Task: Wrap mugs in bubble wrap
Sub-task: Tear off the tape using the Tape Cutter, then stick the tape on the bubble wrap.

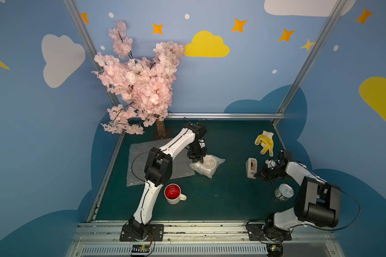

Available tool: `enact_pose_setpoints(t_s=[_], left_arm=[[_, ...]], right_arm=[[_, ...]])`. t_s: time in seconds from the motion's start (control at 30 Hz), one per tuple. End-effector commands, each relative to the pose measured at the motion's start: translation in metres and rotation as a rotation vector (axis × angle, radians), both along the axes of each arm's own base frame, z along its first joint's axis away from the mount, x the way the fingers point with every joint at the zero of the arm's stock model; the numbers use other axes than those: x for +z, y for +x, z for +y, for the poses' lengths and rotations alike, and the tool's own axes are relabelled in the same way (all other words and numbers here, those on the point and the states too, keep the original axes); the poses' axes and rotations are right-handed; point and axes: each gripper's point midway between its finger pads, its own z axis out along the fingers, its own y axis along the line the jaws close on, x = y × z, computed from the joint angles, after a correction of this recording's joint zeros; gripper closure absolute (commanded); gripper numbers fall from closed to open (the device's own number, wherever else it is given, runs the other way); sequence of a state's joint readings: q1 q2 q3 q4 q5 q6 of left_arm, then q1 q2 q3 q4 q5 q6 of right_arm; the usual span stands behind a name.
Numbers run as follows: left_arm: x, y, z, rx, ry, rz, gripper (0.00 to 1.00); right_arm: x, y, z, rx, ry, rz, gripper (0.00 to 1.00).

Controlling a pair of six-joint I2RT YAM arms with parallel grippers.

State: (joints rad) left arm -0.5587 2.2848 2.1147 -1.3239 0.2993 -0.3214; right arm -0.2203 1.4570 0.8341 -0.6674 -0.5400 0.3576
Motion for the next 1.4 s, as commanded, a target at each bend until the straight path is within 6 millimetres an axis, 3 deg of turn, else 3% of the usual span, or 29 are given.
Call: enact_pose_setpoints(t_s=[0.0,0.13,0.33,0.57,0.8,0.93,1.13,1.37], left_arm=[[0.001,-0.005,-0.016,-0.018,-0.046,0.021,0.97],[-0.002,-0.007,-0.019,-0.021,-0.049,0.036,0.97],[-0.003,-0.006,-0.022,-0.016,-0.058,0.04,0.97],[-0.007,-0.004,-0.025,-0.012,-0.067,0.049,0.97],[-0.009,-0.003,-0.024,-0.009,-0.068,0.055,0.97],[-0.008,-0.001,-0.023,-0.01,-0.069,0.055,0.97],[-0.008,-0.001,-0.022,-0.01,-0.073,0.061,0.97],[-0.007,0.001,-0.021,-0.003,-0.078,0.062,0.97]], right_arm=[[0.038,0.001,0.02,0.068,0.067,-0.072,1.0],[0.075,0.008,0.043,0.149,0.121,-0.174,1.0],[0.134,0.02,0.094,0.312,0.181,-0.399,1.0],[0.17,0.029,0.16,0.472,0.219,-0.55,1.0],[0.162,0.038,0.22,0.571,0.25,-0.597,1.0],[0.147,0.043,0.243,0.608,0.256,-0.609,1.0],[0.124,0.05,0.26,0.637,0.242,-0.623,1.0],[0.092,0.048,0.263,0.64,0.231,-0.568,1.0]])
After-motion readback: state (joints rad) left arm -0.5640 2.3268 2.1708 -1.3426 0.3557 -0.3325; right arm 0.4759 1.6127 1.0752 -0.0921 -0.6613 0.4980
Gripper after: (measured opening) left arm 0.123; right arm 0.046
